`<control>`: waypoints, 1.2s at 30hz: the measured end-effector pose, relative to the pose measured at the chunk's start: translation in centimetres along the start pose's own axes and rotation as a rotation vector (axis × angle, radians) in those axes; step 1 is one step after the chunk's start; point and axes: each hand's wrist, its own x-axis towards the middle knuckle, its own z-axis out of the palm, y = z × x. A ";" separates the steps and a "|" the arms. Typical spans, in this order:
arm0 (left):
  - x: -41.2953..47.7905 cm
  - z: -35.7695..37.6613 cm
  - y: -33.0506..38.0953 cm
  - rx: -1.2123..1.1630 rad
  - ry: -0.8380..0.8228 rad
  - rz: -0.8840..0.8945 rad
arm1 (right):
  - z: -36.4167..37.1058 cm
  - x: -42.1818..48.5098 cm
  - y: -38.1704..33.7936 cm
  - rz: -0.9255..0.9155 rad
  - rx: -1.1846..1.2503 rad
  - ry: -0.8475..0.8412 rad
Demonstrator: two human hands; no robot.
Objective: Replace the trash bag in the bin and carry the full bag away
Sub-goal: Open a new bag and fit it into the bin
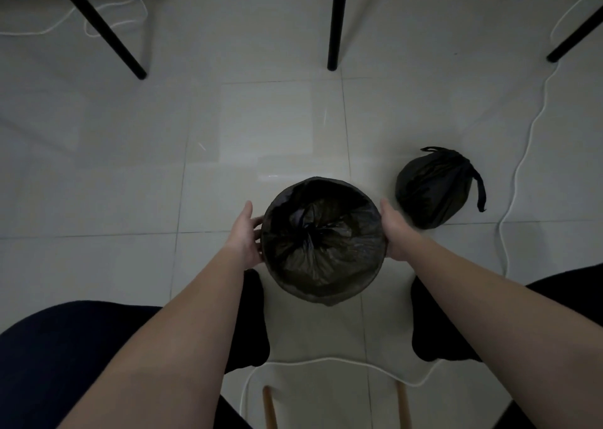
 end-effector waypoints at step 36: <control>-2.3 1.6 2.6 0.549 0.055 -0.109 | -0.8 -1.6 -2.7 -0.173 -0.094 0.127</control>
